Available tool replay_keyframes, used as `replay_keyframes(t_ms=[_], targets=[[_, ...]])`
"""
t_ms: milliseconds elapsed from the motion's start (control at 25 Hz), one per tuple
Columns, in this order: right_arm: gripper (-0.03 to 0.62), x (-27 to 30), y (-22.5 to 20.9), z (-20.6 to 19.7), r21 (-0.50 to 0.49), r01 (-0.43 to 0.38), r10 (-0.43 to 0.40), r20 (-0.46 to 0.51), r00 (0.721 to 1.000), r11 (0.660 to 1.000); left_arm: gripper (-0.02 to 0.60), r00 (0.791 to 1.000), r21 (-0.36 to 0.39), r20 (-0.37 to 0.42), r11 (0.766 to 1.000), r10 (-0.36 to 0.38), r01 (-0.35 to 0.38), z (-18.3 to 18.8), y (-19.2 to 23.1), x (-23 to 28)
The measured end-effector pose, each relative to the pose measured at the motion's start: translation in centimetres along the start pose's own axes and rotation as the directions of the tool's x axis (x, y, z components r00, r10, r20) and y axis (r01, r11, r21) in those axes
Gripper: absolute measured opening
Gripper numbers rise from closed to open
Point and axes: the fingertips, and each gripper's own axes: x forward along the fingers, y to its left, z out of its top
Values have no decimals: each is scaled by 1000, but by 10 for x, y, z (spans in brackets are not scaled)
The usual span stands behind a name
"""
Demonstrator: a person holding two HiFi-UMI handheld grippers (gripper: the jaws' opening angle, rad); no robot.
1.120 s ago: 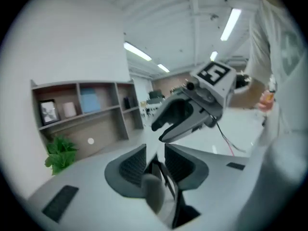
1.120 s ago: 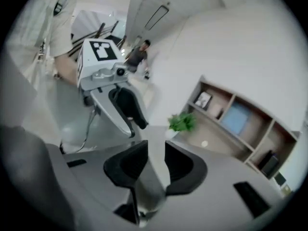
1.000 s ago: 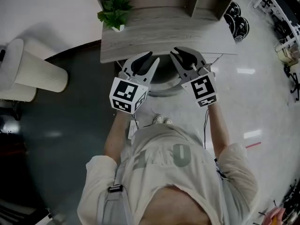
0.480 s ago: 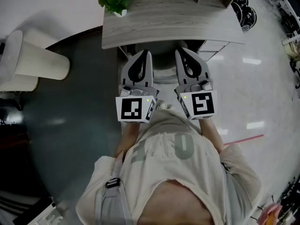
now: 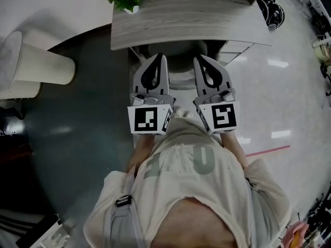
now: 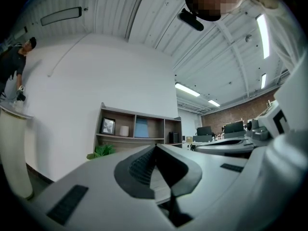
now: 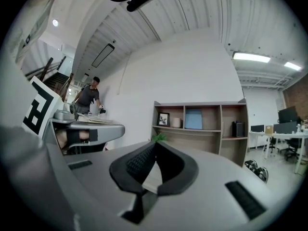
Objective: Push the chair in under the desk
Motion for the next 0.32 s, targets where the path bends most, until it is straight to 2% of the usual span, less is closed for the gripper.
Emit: replay_keyframes(t_ms=[320], targets=[[18,4,-7,-18,8,16,-16,-50,999,1000,14,999,-17,-31,1000,9,-10,-14,11,6]])
